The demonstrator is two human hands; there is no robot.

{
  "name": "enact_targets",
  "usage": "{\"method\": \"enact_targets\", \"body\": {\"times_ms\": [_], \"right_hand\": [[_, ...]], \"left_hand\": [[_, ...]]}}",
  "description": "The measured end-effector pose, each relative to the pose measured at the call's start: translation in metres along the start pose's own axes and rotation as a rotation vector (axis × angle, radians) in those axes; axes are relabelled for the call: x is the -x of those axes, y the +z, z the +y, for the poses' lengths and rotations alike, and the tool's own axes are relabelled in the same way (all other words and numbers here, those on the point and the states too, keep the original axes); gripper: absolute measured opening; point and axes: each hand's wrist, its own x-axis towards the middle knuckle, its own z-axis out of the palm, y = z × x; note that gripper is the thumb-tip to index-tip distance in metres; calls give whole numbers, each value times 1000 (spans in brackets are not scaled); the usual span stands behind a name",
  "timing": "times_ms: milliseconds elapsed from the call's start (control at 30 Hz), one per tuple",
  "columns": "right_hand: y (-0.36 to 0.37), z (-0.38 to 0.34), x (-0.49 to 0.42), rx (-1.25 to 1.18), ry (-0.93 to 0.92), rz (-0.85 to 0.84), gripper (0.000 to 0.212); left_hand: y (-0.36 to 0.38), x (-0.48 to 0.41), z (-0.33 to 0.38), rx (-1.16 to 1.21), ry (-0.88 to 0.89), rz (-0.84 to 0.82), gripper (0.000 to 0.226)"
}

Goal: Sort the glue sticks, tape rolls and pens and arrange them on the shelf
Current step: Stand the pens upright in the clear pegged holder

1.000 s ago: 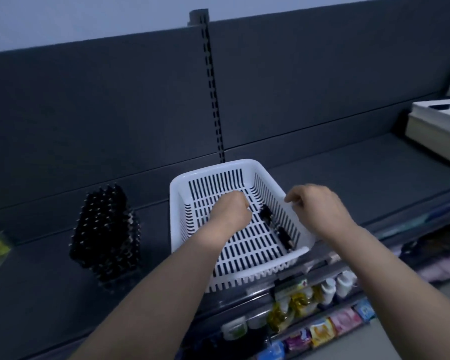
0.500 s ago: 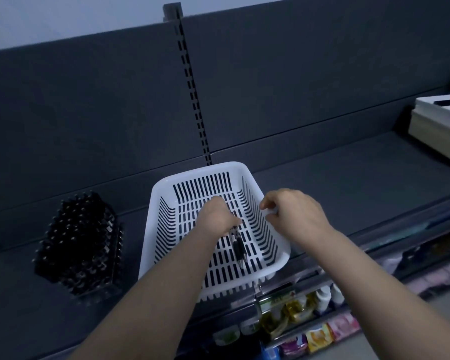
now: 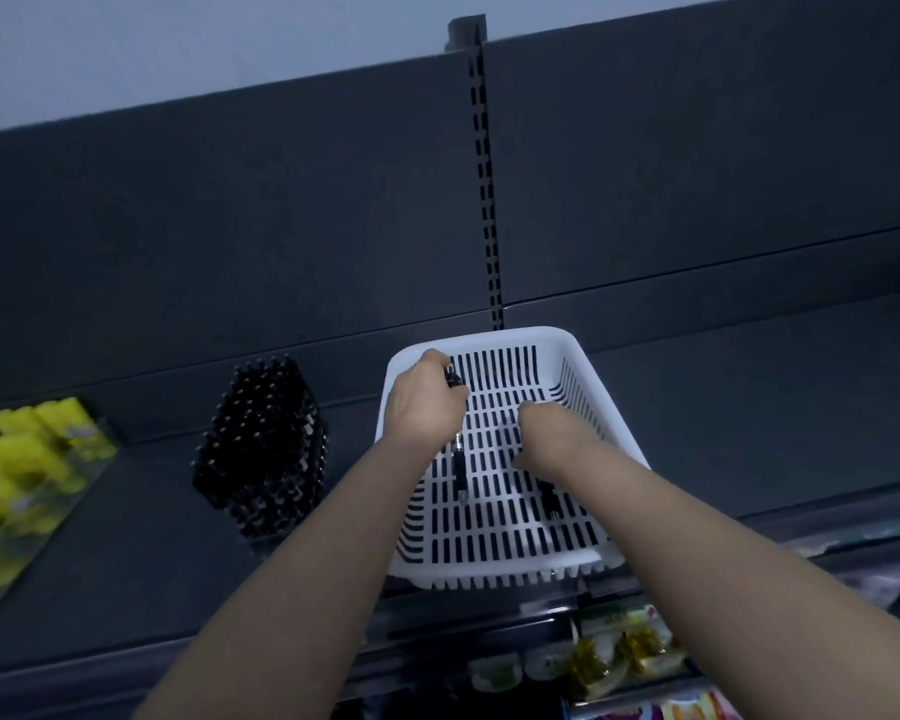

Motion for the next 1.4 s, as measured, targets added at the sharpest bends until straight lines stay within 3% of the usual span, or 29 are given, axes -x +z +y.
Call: {"method": "enact_targets", "body": {"times_ms": [133,300,433,600,900,1233,1400], "right_hand": [[2,-7,-3,-16,50,-15,30],[-24,-46,16,-271,-54,208,62],[-41,-96,44,-409,-205,356,62],[-30,-144,64,-480,-293,371,80],[19,-181,55,-473,-420,498,37],[32,-194,60,-484,-419,585,34],[35,-191,62,-546,-360,547,31]], "left_hand": [[-22,12,-5,115,55,50,34],[-66,23,-16,238,168,238,21],[-112,40,-38,179,240,325,18],[-151,54,-89,55,210,347,17],[-148,65,-151,-13,177,285,19],[-142,65,-157,68,223,354,19],[-136,70,-161,-118,311,352,19]]}}
